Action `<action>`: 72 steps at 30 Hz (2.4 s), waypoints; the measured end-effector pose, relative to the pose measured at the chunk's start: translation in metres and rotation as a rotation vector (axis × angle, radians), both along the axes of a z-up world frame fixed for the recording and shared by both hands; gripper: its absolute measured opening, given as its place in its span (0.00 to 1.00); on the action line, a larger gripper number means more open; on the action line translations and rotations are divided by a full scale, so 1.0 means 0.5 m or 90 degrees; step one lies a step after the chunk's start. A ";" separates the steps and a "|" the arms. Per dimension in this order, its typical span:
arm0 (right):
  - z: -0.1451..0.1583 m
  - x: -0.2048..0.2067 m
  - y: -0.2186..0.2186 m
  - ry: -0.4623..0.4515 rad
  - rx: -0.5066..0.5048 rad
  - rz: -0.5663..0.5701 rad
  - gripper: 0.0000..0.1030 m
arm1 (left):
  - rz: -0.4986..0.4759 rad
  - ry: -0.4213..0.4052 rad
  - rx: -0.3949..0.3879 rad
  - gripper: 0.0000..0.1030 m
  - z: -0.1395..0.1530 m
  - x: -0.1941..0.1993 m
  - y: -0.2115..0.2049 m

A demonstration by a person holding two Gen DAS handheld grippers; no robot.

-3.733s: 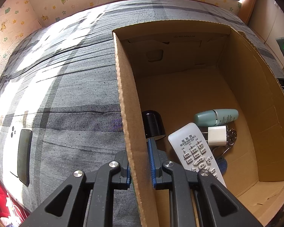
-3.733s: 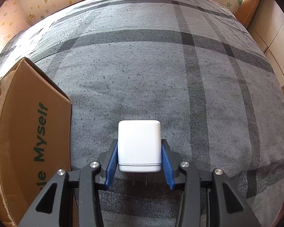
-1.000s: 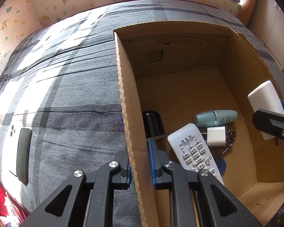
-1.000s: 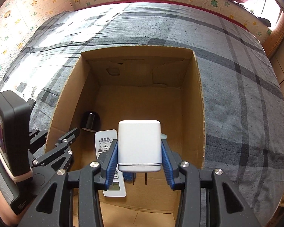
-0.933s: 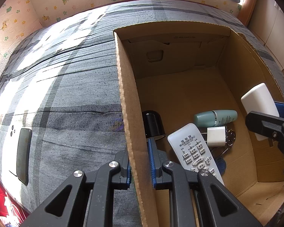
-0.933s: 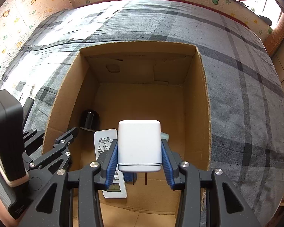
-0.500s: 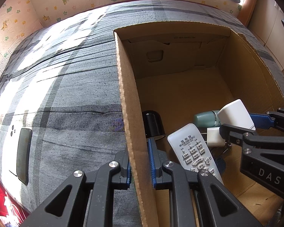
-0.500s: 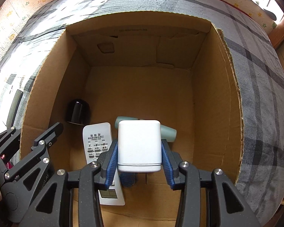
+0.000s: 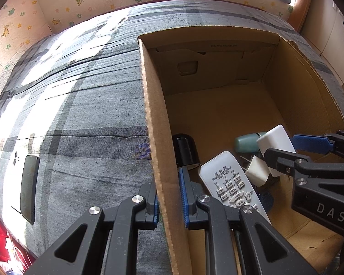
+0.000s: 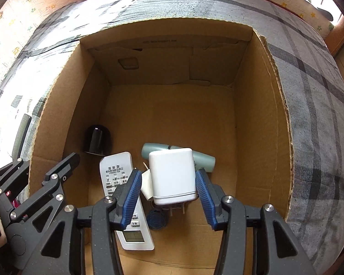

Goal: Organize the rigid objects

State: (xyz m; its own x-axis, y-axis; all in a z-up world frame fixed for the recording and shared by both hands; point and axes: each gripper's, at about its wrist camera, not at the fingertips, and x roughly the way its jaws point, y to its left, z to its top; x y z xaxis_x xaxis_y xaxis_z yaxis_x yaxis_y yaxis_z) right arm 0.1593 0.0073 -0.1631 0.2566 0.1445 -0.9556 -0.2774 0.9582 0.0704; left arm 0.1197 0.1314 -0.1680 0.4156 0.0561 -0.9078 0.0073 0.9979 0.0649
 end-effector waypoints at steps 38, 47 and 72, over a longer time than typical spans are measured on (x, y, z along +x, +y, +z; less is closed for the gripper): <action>0.142 -0.095 -0.119 -0.104 -0.011 -0.069 0.98 | 0.012 -0.004 0.036 0.29 0.018 0.001 -0.015; 0.159 -0.107 -0.124 -0.118 -0.005 -0.070 0.98 | 0.035 -0.027 0.047 0.87 0.058 -0.016 -0.011; 0.264 -0.200 -0.129 -0.177 -0.001 -0.073 0.98 | 0.007 -0.119 0.032 1.00 0.235 -0.159 -0.061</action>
State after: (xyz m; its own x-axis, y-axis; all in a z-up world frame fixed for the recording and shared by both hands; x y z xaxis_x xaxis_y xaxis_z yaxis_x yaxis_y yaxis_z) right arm 0.0595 -0.0574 -0.0311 0.5230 0.0981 -0.8467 -0.1765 0.9843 0.0050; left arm 0.0404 0.1008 -0.0503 0.5764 0.1046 -0.8104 -0.0204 0.9933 0.1137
